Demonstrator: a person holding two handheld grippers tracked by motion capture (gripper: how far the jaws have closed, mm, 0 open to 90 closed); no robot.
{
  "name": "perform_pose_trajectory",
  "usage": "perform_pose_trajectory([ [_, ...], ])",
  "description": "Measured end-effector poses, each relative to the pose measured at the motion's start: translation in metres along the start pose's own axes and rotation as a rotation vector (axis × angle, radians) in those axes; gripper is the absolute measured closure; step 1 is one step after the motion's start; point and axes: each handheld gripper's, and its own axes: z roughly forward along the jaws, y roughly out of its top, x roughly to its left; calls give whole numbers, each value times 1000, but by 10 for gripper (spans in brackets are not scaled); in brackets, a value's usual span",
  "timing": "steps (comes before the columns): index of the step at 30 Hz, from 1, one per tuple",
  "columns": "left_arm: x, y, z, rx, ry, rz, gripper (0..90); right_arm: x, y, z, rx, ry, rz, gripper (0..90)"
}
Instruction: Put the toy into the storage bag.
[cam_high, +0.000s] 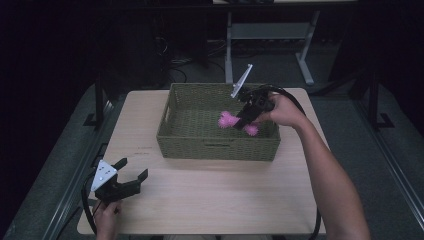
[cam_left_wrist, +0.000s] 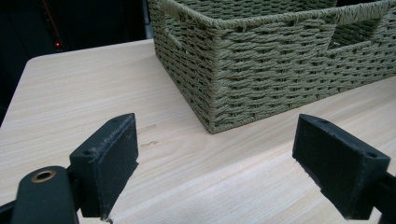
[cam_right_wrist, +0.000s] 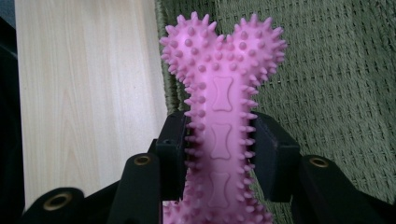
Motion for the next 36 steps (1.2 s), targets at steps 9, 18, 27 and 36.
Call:
perform_pose_trajectory([
  [9, 0, 0, 0, 0, 0, 1, 138, -8, -3, 9, 7, 6, 16, 581],
  [18, 0, 0, -1, -2, 1, -3, 138, -16, -8, 14, 18, 5, 38, 580],
  [27, 1, 0, -2, -2, 2, 2, 138, -22, -13, 19, 24, 14, 60, 579],
  [36, 0, 0, -2, -2, 0, 0, 138, -25, -19, 27, 29, 22, 73, 579],
])
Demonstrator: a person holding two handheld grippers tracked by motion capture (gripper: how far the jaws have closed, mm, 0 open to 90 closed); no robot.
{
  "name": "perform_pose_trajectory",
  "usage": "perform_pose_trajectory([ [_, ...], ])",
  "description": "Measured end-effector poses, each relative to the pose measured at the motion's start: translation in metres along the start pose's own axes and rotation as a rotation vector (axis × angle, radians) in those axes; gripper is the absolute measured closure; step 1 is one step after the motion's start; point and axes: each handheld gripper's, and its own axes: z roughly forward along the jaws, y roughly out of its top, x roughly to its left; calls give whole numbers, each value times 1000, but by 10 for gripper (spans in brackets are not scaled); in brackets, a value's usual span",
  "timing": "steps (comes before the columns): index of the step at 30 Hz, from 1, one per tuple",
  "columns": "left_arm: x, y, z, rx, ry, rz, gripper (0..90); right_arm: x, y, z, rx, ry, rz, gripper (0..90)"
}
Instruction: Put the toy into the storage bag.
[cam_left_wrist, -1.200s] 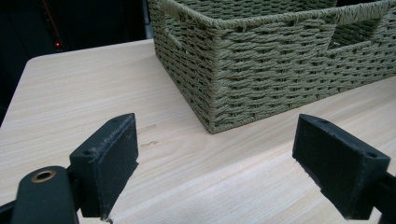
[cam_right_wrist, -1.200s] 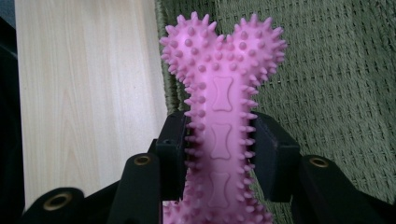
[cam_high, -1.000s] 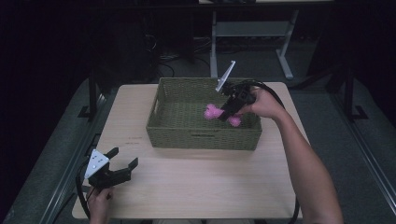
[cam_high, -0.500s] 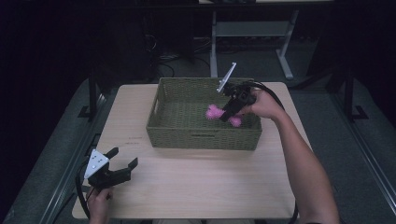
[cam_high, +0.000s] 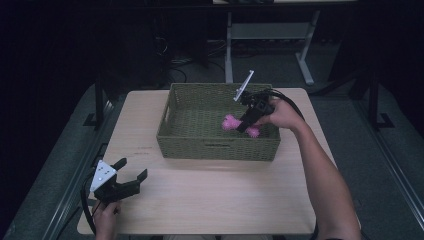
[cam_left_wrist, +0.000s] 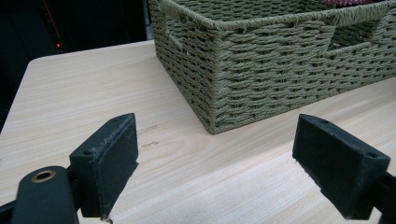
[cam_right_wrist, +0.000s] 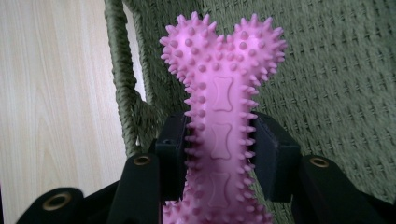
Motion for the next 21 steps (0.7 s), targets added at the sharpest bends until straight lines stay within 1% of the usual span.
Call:
perform_pose_trajectory([
  [3, 0, 0, 0, 0, 0, 0, 138, -1, -2, 3, 9, 4, 5, 579],
  [6, 0, 0, 0, 0, 0, 0, 138, -1, -4, 4, 2, 11, 7, 579],
  [10, 0, 0, 0, 1, 0, -1, 138, -1, -3, 7, 10, 13, 3, 579],
  [12, 0, 0, 0, 1, 2, 5, 138, -1, -3, 8, 15, 12, 1, 579],
  [17, 1, 0, -1, -2, 0, -7, 138, -1, -5, 11, 20, 13, -1, 579],
  [21, 1, 0, -1, -1, 2, -3, 139, -2, -9, 13, 25, 13, 7, 579],
])
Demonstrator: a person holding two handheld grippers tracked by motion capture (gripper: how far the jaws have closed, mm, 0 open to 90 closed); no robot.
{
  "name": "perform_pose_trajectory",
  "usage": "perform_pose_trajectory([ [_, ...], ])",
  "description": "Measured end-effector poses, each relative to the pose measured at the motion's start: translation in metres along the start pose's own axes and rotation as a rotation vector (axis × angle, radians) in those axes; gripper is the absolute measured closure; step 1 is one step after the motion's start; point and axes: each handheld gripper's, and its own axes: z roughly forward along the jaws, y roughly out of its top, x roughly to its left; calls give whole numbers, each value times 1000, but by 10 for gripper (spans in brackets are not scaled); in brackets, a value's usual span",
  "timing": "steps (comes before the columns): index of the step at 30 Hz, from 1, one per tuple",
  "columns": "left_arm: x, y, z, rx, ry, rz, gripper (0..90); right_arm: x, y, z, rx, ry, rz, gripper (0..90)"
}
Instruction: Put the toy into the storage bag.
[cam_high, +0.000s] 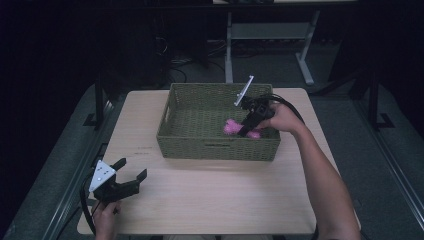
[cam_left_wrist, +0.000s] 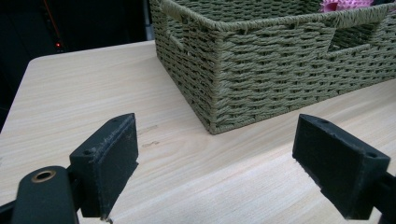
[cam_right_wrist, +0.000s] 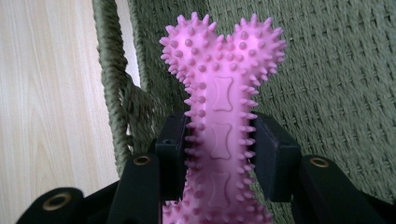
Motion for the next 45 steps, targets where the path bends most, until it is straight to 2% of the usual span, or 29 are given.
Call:
perform_pose_trajectory([
  [12, 0, 0, 1, 1, -3, 2, 138, -3, -7, 9, 12, 6, 23, 576],
  [19, -1, 0, 0, -1, -1, 2, 138, -2, -4, 17, 29, 8, 9, 576],
  [35, -1, 0, 0, 1, -3, 4, 138, -4, -8, 25, 30, 22, 28, 573],
  [45, -1, 0, 1, 0, -4, 1, 138, -2, -6, 19, -9, 22, 37, 555],
])
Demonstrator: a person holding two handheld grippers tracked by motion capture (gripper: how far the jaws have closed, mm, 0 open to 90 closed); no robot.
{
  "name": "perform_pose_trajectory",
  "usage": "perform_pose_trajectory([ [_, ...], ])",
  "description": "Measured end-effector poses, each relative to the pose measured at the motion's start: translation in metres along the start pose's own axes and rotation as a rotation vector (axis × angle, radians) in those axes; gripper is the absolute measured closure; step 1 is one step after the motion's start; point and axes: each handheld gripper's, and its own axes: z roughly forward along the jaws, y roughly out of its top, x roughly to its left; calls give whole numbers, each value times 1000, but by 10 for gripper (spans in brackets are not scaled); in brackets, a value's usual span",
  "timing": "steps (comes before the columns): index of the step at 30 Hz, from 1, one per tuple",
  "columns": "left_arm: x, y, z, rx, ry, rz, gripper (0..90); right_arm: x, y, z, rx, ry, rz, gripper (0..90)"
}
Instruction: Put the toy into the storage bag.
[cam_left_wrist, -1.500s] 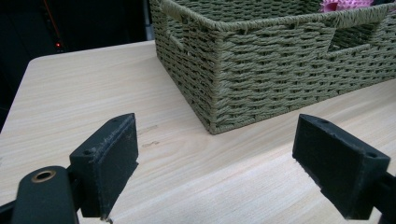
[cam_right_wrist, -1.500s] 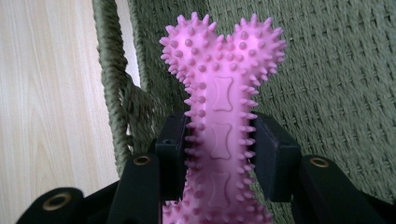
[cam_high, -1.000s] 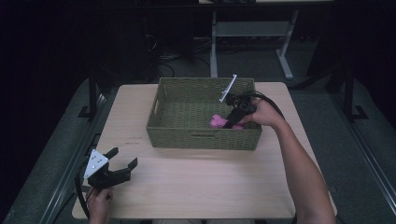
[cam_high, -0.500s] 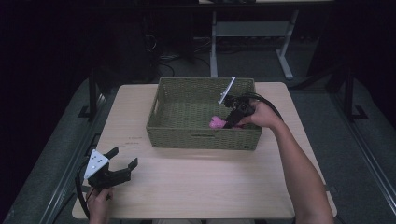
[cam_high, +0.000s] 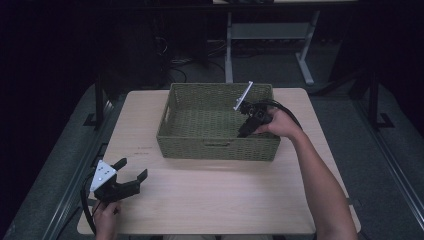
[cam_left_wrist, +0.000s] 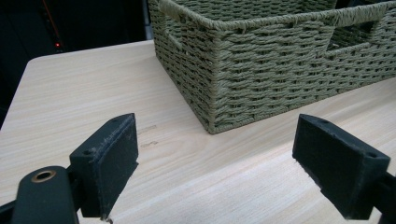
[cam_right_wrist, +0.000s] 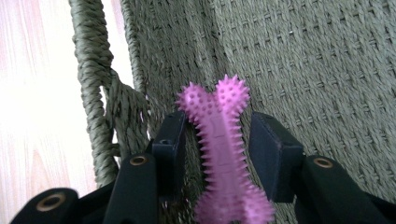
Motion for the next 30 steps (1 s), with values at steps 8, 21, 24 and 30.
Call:
perform_pose_trajectory([
  [8, 0, 0, 0, 3, 3, 2, 138, 2, -2, -6, -12, -18, 5, 532],
  [21, -1, 0, -2, -3, 5, 0, 139, 7, -6, -15, -31, -45, 20, 495],
  [24, 0, 0, -2, -3, 2, -2, 138, 8, -6, -18, -45, -51, 21, 479],
  [30, -1, 0, -1, -2, 1, 1, 138, 12, -5, -25, -63, -71, 23, 454],
])
